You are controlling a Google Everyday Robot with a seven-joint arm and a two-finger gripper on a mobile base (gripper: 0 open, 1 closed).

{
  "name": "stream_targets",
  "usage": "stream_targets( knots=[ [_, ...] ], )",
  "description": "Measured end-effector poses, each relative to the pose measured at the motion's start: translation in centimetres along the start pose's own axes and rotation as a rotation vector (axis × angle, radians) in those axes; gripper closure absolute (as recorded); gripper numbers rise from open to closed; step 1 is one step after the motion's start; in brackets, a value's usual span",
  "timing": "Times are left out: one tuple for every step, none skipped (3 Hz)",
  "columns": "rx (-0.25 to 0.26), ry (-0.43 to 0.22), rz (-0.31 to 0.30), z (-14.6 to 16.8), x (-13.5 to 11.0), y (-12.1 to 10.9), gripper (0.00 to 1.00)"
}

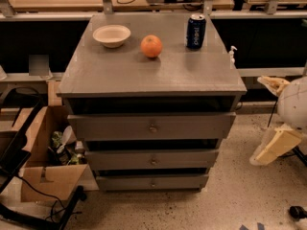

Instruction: Open bottom drawer

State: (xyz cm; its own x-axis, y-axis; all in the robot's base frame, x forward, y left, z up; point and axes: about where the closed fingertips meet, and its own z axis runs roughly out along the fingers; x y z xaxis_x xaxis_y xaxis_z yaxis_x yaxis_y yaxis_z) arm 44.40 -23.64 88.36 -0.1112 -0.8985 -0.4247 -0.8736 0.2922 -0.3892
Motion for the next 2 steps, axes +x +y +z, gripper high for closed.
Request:
stream_targets(
  knots=[
    [0.032, -0.059, 0.045, 3.14, 2.32, 0.29, 0.0],
    [0.045, -0.063, 0.047, 3.23, 2.33, -0.03, 0.0]
  ],
)
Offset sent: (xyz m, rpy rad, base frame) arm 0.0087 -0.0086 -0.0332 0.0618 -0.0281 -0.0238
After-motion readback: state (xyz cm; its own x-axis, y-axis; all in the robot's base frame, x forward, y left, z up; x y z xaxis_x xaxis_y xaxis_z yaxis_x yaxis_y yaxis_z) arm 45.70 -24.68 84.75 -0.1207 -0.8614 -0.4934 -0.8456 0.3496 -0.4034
